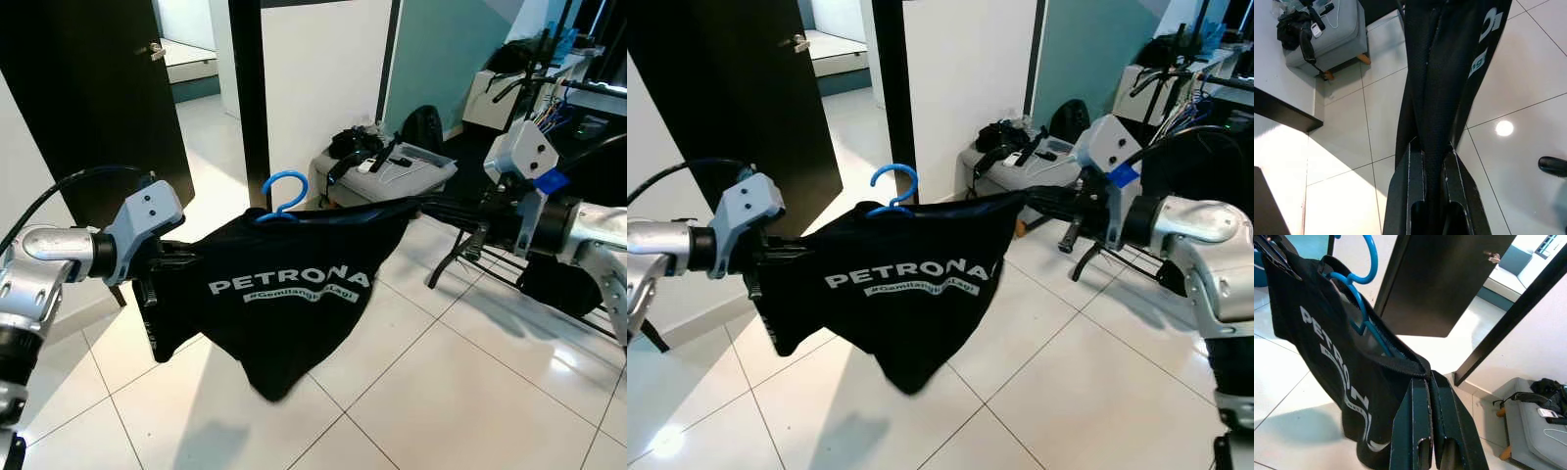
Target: Hang hanger
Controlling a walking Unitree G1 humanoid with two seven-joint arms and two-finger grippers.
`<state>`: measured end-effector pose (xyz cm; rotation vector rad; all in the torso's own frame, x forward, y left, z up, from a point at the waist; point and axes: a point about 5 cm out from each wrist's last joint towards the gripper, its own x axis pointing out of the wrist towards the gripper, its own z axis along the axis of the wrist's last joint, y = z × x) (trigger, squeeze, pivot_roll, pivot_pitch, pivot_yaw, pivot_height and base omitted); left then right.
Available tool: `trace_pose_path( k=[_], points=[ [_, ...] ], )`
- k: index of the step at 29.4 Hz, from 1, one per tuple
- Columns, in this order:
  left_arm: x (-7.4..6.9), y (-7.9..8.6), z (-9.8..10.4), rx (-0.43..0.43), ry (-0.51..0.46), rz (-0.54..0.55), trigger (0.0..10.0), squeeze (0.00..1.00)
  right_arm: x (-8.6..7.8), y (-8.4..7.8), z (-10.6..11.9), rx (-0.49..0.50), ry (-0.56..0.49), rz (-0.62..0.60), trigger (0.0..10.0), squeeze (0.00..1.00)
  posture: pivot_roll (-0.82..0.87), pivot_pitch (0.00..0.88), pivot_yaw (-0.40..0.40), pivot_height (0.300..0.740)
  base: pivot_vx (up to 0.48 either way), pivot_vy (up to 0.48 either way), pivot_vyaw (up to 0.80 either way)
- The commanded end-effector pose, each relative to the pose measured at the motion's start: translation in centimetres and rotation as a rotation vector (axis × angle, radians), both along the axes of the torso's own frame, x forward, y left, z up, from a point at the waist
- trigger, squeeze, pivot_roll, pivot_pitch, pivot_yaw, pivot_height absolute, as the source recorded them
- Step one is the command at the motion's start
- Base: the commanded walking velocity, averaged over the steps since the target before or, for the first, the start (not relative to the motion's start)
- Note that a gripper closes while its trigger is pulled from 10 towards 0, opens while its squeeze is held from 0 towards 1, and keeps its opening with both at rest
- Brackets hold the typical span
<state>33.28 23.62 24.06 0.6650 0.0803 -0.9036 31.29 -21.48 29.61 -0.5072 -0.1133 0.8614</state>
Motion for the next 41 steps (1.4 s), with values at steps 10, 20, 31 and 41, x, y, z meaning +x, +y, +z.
trace_pose_path(
  k=[10, 20, 31, 41],
  points=[
    [-0.6, -5.9, -1.3, -0.131, -0.017, -0.161, 10.0, 0.00, 0.8, 3.2, -1.6, 0.031, 0.015, 0.114, 10.0, 0.00, -0.02, 0.000, -0.021, 0.740, 0.000, 0.000, 0.00],
    [-0.4, -8.0, -1.7, -0.265, -0.042, -0.120, 10.0, 0.00, 0.9, 4.0, -2.4, 0.022, 0.039, 0.131, 10.0, 0.00, -0.03, 0.000, -0.021, 0.740, 0.000, 0.000, 0.00],
    [-0.2, -5.1, -1.2, -0.251, -0.074, -0.008, 10.0, 0.00, 0.7, 2.0, -2.8, 0.003, 0.090, 0.086, 10.0, 1.00, -0.03, 0.000, -0.023, 0.740, 0.000, 0.000, 0.00],
    [-1.4, -6.1, -1.0, -0.411, -0.087, -0.088, 10.0, 0.00, -1.6, -1.6, -0.8, -0.035, 0.096, 0.152, 10.0, 1.00, -0.03, 0.000, -0.034, 0.740, 0.000, 0.000, 0.00]
  ],
)
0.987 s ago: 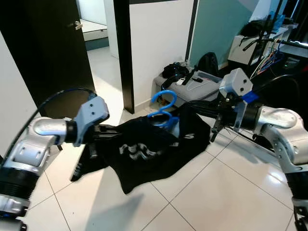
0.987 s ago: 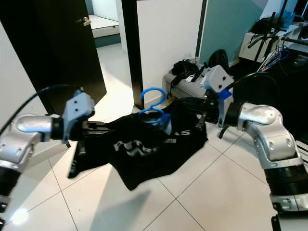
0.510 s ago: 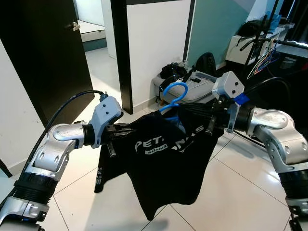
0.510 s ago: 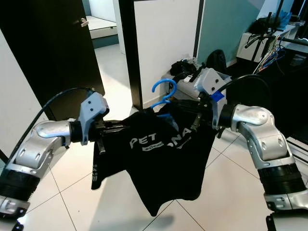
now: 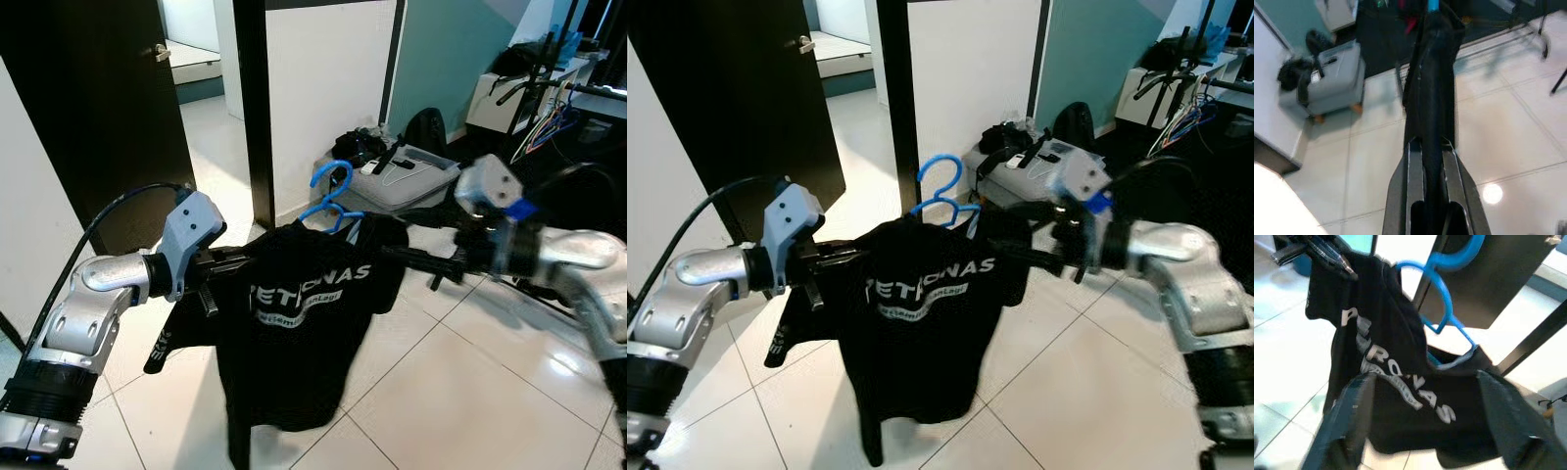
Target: Hang hanger
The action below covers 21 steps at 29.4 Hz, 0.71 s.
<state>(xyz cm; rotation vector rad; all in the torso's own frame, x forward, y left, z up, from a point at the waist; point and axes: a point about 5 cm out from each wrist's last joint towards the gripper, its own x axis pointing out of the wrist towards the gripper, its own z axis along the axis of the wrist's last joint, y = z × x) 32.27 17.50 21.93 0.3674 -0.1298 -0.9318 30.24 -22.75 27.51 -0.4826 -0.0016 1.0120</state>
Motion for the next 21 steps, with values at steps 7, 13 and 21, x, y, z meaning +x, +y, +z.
trace_pose_path(
  k=[7, 13, 21],
  points=[
    [-1.2, 0.1, 1.3, -0.196, -0.023, -0.122, 10.0, 0.00, -0.7, -3.9, 4.5, 0.061, -0.140, -0.085, 10.0, 0.66, -0.04, 0.000, -0.037, 0.740, 0.000, 0.000, 0.00],
    [-3.0, 0.5, 0.1, -0.077, 0.089, -0.295, 10.0, 0.00, -1.3, -5.4, 5.2, -0.040, -0.114, -0.076, 10.0, 0.00, -0.05, 0.000, -0.036, 0.740, 0.000, 0.000, 0.00],
    [-3.2, 0.0, 0.6, 0.020, 0.103, -0.385, 10.0, 0.00, -2.4, -3.8, 4.8, -0.136, 0.068, 0.170, 10.0, 0.00, -0.05, 0.000, -0.039, 0.740, 0.000, 0.000, 0.00]
  ],
)
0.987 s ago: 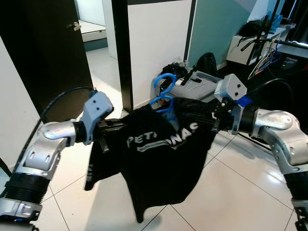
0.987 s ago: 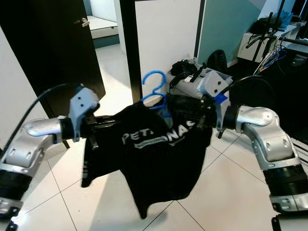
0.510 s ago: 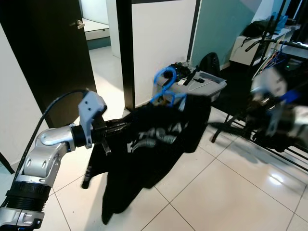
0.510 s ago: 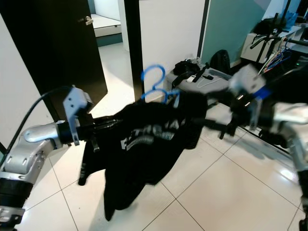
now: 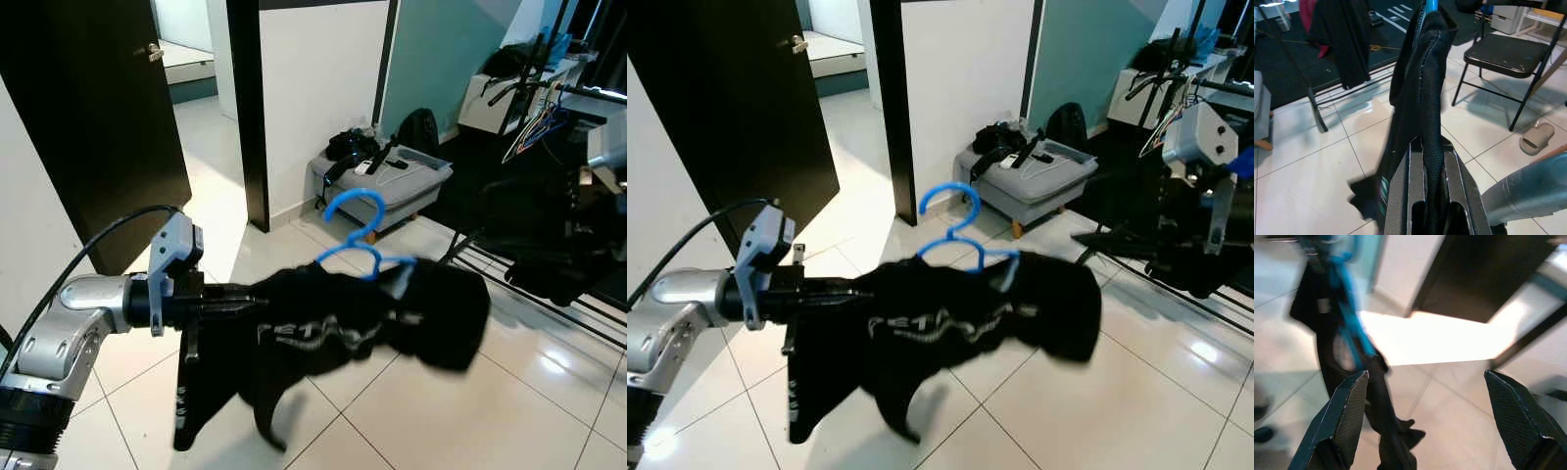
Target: Hang hanger
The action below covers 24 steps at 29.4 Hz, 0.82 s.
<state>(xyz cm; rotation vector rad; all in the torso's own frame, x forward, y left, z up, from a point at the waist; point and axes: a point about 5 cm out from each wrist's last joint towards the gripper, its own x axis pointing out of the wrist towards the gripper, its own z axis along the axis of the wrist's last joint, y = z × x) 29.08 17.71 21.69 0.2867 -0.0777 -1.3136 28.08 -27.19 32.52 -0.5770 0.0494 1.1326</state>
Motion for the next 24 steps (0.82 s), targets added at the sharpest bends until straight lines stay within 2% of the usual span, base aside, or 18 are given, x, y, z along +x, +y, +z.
trace_pose_path(
  k=[1, 2, 5, 9, 13, 17, 24],
  points=[
    [-0.1, -0.2, 0.8, 0.013, -0.030, -0.021, 10.0, 0.00, -0.2, 0.6, -0.2, -0.026, 0.046, 0.055, 10.0, 0.00, -0.05, 0.000, -0.039, 0.740, 0.000, 0.000, 0.00],
    [-0.1, -0.2, 0.8, 0.013, -0.030, -0.021, 10.0, 0.00, -0.2, 0.6, -0.2, -0.026, 0.046, 0.055, 10.0, 0.00, -0.05, 0.000, -0.039, 0.740, 0.000, 0.000, 0.00],
    [-0.1, -1.0, 1.1, -0.003, -0.040, -0.043, 10.0, 0.00, -0.4, 1.9, -2.4, -0.056, 0.162, 0.158, 10.0, 0.00, -0.05, 0.000, -0.041, 0.740, 0.000, 0.000, 0.00],
    [-0.2, -1.3, 1.2, -0.010, -0.040, -0.059, 10.0, 0.00, -0.3, 2.6, -3.3, -0.062, 0.199, 0.198, 10.0, 0.00, -0.05, 0.000, -0.042, 0.740, 0.000, 0.000, 0.00],
    [-0.3, -1.5, 1.3, -0.014, -0.041, -0.068, 10.0, 0.00, -0.1, 3.1, -3.8, -0.063, 0.203, 0.207, 10.0, 0.00, -0.05, 0.000, -0.042, 0.740, 0.000, 0.000, 0.00],
    [-0.7, -2.0, 1.9, -0.022, -0.054, -0.104, 10.0, 0.00, 0.4, 4.8, -5.8, -0.093, 0.230, 0.244, 10.0, 0.00, -0.03, 0.000, -0.048, 0.740, 0.000, 0.000, 0.00],
    [-0.8, -2.2, 2.2, -0.027, -0.067, -0.113, 10.0, 0.00, 0.8, 5.2, -6.9, -0.136, 0.234, 0.223, 10.0, 0.00, -0.03, 0.000, -0.052, 0.740, 0.000, 0.000, 0.00]
  ],
)
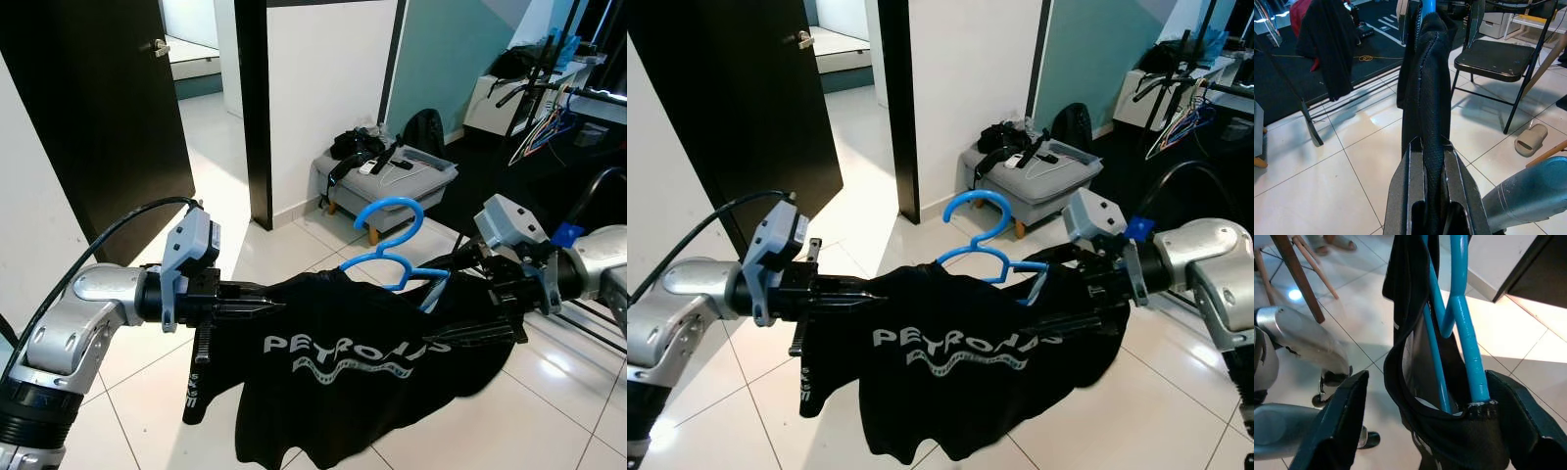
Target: Hang hanger
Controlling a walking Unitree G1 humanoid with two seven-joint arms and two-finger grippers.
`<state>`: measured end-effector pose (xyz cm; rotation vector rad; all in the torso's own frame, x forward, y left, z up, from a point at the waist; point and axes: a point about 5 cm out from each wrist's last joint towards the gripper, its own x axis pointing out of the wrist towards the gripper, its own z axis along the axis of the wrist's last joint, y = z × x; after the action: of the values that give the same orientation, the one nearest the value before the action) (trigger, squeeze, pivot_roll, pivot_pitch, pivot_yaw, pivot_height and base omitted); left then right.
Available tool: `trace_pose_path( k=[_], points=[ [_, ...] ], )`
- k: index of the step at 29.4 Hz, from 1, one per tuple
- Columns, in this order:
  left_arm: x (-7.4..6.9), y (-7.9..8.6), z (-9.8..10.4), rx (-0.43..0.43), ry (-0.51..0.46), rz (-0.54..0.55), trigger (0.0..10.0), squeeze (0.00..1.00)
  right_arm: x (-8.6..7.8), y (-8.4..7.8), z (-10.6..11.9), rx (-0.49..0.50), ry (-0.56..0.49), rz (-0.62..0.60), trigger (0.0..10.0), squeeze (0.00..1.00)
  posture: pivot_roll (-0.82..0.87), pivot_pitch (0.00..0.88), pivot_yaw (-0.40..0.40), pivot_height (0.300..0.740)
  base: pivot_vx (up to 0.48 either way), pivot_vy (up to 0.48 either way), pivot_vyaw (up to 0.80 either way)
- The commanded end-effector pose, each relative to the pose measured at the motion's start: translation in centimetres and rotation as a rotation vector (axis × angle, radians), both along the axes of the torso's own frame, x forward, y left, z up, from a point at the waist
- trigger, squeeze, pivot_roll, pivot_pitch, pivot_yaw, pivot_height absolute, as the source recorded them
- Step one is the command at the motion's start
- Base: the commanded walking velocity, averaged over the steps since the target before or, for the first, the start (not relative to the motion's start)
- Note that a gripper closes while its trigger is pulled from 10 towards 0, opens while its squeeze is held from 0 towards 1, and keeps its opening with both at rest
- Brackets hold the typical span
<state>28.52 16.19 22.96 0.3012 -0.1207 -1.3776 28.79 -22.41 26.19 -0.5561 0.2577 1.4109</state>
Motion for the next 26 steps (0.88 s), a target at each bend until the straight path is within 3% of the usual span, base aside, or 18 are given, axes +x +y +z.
trace_pose_path(
  k=[1, 6, 25, 26],
  points=[
    [-0.3, -0.8, 1.0, -0.023, -0.037, -0.046, 10.0, 0.00, 0.2, 0.6, -0.8, -0.021, -0.007, 0.004, 0.0, 0.00, -0.03, 0.000, -0.053, 0.740, 0.000, 0.000, 0.00],
    [-0.4, -1.0, 0.9, -0.017, -0.033, -0.060, 10.0, 0.00, 0.2, 1.0, -0.7, 0.020, -0.011, 0.013, 0.0, 0.00, -0.03, 0.000, -0.051, 0.740, 0.000, 0.000, 0.00],
    [-0.3, -0.7, -0.7, 0.052, 0.005, -0.042, 10.0, 0.00, 0.2, 0.6, -0.4, 0.015, -0.015, 0.002, 0.0, 0.00, -0.03, 0.000, -0.054, 0.740, 0.000, 0.000, 0.00],
    [-0.2, -0.7, -0.9, 0.043, 0.023, -0.038, 10.0, 1.00, 0.2, 0.8, -0.6, 0.020, -0.013, 0.001, 0.0, 0.00, -0.03, 0.000, -0.053, 0.740, 0.000, 0.000, 0.00]
  ],
)
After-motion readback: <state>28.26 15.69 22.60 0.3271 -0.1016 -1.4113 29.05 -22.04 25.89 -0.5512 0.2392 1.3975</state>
